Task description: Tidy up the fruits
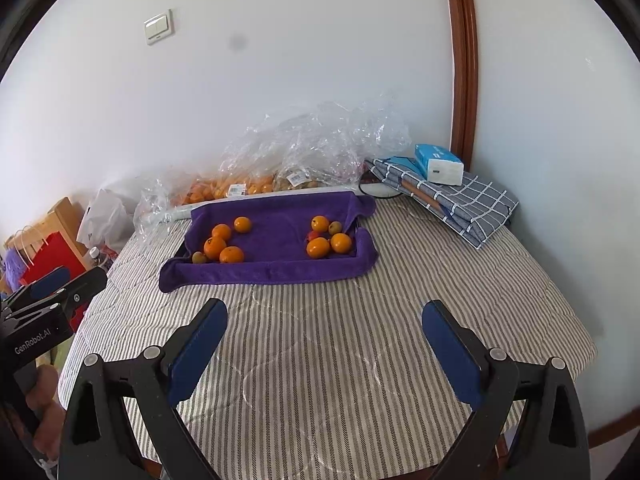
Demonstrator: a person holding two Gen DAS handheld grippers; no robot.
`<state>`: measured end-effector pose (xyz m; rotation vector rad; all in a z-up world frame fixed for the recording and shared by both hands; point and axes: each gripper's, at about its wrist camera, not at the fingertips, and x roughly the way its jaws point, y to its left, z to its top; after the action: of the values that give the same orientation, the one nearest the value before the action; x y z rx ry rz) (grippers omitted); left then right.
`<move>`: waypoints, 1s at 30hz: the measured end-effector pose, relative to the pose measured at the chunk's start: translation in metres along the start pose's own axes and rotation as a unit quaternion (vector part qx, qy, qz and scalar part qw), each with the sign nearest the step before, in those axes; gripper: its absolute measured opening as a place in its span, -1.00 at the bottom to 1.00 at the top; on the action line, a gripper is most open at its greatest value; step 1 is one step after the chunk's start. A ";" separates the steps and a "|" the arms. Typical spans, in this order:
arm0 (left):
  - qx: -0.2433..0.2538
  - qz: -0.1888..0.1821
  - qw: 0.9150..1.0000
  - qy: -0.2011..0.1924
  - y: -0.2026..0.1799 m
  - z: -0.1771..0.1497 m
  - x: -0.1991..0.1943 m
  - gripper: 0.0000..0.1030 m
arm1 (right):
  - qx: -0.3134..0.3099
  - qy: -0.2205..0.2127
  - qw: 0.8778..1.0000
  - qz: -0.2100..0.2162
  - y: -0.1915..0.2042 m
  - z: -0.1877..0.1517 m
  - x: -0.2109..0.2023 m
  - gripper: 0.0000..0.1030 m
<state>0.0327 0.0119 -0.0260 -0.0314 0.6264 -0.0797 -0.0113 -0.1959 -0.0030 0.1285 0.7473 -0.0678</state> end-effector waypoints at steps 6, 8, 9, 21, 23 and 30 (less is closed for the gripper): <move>-0.001 -0.002 1.000 -0.001 0.000 0.000 -0.001 0.73 | -0.001 0.002 1.000 -0.003 0.001 -0.002 0.000 0.89; 0.001 -0.003 1.000 -0.001 0.000 0.000 -0.001 0.73 | 0.000 0.002 1.000 -0.003 0.001 -0.002 0.000 0.89; 0.002 -0.003 1.000 -0.001 0.000 0.000 -0.002 0.73 | 0.001 0.002 1.000 -0.002 0.001 -0.002 0.000 0.89; 0.001 -0.002 1.000 -0.001 -0.004 0.001 -0.004 0.73 | 0.002 0.000 1.000 -0.003 0.000 -0.001 -0.003 0.89; 0.001 -0.002 1.000 -0.001 -0.004 0.001 -0.004 0.73 | 0.002 0.000 1.000 -0.004 0.000 -0.001 -0.003 0.89; 0.001 -0.004 1.000 0.000 -0.003 0.001 -0.005 0.73 | 0.007 0.001 1.000 -0.003 -0.003 -0.002 -0.004 0.89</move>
<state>0.0288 0.0093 -0.0225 -0.0321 0.6258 -0.0883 -0.0164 -0.1988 -0.0019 0.1391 0.7489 -0.0793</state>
